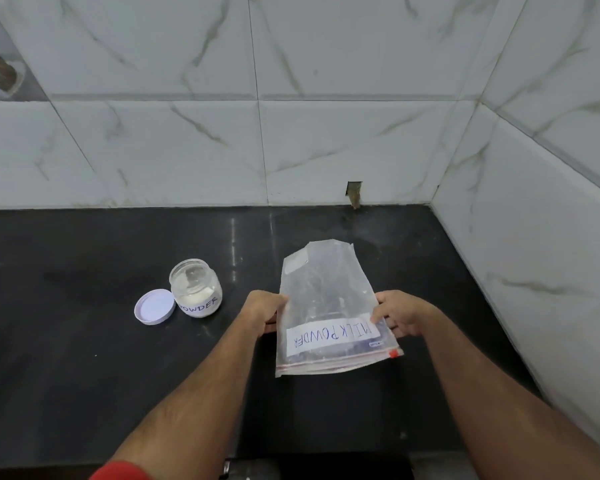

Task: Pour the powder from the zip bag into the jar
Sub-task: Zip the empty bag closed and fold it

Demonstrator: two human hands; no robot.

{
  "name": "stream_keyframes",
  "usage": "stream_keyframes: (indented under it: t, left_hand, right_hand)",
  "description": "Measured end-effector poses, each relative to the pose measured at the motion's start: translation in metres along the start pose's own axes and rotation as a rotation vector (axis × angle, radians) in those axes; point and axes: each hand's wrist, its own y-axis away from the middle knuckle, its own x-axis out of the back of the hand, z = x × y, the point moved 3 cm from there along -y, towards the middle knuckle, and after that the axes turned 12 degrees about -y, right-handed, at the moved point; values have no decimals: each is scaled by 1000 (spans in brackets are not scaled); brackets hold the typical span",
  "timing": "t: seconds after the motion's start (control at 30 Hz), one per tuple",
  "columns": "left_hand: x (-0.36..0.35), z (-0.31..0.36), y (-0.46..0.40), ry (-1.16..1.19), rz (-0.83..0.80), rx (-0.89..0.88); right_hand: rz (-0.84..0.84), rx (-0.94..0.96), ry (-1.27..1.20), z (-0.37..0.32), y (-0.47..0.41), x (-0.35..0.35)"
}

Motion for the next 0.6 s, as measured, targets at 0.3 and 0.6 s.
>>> stream_keyframes:
  t: [0.3, 0.6]
  left_hand:
    - [0, -14, -17, -25, 65, 9]
    - [14, 8, -41, -292, 337, -125]
  right_hand:
    - [56, -76, 124, 4, -9, 20]
    - [498, 248, 57, -35, -46, 27]
